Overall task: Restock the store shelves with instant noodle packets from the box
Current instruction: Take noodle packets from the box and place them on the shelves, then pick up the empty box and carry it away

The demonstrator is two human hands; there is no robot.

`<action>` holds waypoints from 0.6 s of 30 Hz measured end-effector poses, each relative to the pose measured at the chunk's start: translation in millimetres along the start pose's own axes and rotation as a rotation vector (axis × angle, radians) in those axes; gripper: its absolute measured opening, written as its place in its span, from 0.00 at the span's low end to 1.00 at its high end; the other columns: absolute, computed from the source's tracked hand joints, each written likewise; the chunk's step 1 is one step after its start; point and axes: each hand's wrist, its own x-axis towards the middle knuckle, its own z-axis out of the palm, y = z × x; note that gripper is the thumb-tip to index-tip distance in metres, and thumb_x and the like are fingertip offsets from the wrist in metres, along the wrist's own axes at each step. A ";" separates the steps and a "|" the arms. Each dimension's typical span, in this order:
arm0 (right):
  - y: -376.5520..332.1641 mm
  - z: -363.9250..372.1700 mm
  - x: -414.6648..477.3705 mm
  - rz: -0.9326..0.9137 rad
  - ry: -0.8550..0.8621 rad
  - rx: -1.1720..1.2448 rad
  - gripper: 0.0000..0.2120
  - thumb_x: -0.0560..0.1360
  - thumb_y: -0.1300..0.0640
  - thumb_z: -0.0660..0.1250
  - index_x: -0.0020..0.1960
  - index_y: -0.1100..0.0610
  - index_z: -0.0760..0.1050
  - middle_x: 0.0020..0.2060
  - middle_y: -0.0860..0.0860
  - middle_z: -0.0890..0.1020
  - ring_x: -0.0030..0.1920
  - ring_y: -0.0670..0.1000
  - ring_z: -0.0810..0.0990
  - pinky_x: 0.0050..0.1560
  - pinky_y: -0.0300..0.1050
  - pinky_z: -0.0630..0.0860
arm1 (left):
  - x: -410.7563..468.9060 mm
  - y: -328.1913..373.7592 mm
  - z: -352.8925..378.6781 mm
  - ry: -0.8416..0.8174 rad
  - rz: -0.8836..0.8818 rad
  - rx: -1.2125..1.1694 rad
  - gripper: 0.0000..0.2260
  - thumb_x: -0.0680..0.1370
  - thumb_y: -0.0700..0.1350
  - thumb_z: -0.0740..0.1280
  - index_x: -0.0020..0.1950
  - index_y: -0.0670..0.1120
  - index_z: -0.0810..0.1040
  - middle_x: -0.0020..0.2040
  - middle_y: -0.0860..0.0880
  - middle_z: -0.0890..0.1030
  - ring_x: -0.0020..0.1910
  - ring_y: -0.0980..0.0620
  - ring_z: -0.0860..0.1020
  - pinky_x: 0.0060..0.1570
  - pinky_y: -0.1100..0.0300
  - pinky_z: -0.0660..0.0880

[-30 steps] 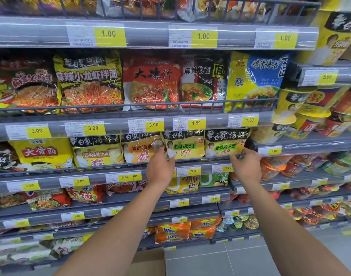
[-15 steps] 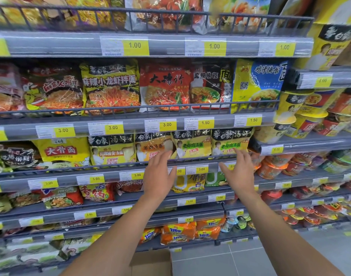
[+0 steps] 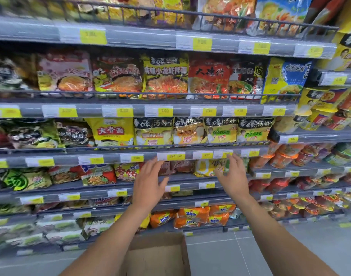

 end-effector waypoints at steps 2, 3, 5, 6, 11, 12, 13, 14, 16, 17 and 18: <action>-14.8 12.8 -18.7 -0.013 -0.021 -0.011 0.36 0.76 0.46 0.70 0.77 0.61 0.62 0.75 0.57 0.63 0.76 0.58 0.60 0.72 0.58 0.67 | -20.1 -23.0 -10.6 -0.016 -0.018 0.002 0.27 0.81 0.58 0.64 0.78 0.55 0.62 0.80 0.54 0.60 0.79 0.52 0.57 0.76 0.48 0.60; -23.2 20.8 -29.2 -0.012 -0.034 -0.024 0.36 0.76 0.45 0.71 0.77 0.60 0.62 0.76 0.57 0.63 0.76 0.57 0.60 0.72 0.57 0.67 | -32.1 -35.8 -16.4 -0.027 -0.034 0.004 0.27 0.81 0.57 0.64 0.78 0.55 0.62 0.80 0.55 0.60 0.79 0.52 0.57 0.77 0.48 0.61; -33.3 31.9 -45.3 -0.004 -0.058 -0.047 0.37 0.76 0.44 0.71 0.77 0.59 0.62 0.76 0.56 0.62 0.76 0.57 0.61 0.72 0.57 0.68 | -50.1 -54.9 -23.5 -0.039 -0.050 0.024 0.27 0.80 0.57 0.64 0.78 0.55 0.62 0.79 0.55 0.61 0.79 0.52 0.57 0.76 0.46 0.63; -40.2 39.3 -54.3 -0.011 -0.070 -0.052 0.37 0.76 0.44 0.71 0.77 0.59 0.62 0.76 0.55 0.62 0.76 0.57 0.61 0.71 0.57 0.69 | -59.8 -66.3 -28.4 -0.046 -0.057 0.035 0.27 0.80 0.58 0.64 0.78 0.55 0.62 0.79 0.55 0.61 0.79 0.52 0.57 0.76 0.46 0.63; -53.2 69.2 -80.9 -0.025 -0.146 -0.054 0.37 0.77 0.43 0.69 0.79 0.55 0.59 0.78 0.53 0.59 0.77 0.57 0.58 0.71 0.59 0.69 | -88.4 -105.8 -36.9 -0.116 -0.130 0.083 0.29 0.80 0.59 0.64 0.79 0.55 0.61 0.81 0.54 0.58 0.80 0.51 0.55 0.76 0.47 0.60; -55.6 75.5 -84.4 -0.019 -0.171 -0.049 0.37 0.77 0.42 0.69 0.79 0.55 0.58 0.78 0.52 0.59 0.78 0.56 0.57 0.71 0.59 0.68 | -94.0 -113.4 -35.9 -0.133 -0.144 0.089 0.29 0.80 0.59 0.64 0.79 0.55 0.61 0.81 0.54 0.57 0.80 0.50 0.54 0.76 0.47 0.59; -57.1 80.7 -87.2 -0.013 -0.190 -0.045 0.38 0.77 0.42 0.69 0.79 0.55 0.58 0.78 0.52 0.58 0.78 0.55 0.57 0.71 0.59 0.68 | -98.8 -119.5 -34.5 -0.146 -0.151 0.097 0.29 0.80 0.60 0.64 0.79 0.54 0.61 0.81 0.53 0.57 0.80 0.50 0.54 0.77 0.46 0.59; -57.7 86.8 -89.7 -0.014 -0.206 -0.048 0.38 0.77 0.42 0.69 0.79 0.55 0.58 0.78 0.52 0.59 0.78 0.56 0.58 0.71 0.59 0.68 | -102.8 -125.6 -32.6 -0.158 -0.155 0.106 0.29 0.80 0.60 0.64 0.79 0.54 0.61 0.81 0.53 0.57 0.80 0.49 0.54 0.77 0.46 0.59; -56.0 98.5 -94.0 -0.022 -0.235 -0.065 0.37 0.77 0.42 0.69 0.79 0.56 0.59 0.78 0.54 0.59 0.77 0.57 0.59 0.72 0.58 0.67 | -108.3 -135.4 -27.7 -0.176 -0.162 0.128 0.29 0.80 0.60 0.64 0.79 0.53 0.62 0.80 0.51 0.60 0.80 0.48 0.55 0.77 0.47 0.59; -53.2 105.8 -94.8 -0.025 -0.251 -0.075 0.37 0.77 0.42 0.69 0.78 0.56 0.59 0.77 0.54 0.60 0.76 0.57 0.60 0.72 0.58 0.67 | -110.3 -140.1 -23.8 -0.189 -0.175 0.133 0.29 0.79 0.59 0.65 0.78 0.53 0.62 0.80 0.51 0.60 0.80 0.48 0.56 0.76 0.47 0.60; -50.1 111.9 -95.6 -0.029 -0.262 -0.085 0.37 0.77 0.43 0.69 0.78 0.57 0.59 0.77 0.54 0.60 0.76 0.58 0.60 0.72 0.58 0.66 | -112.2 -143.5 -20.5 -0.199 -0.191 0.135 0.30 0.79 0.59 0.65 0.78 0.53 0.62 0.80 0.51 0.60 0.80 0.48 0.56 0.76 0.45 0.60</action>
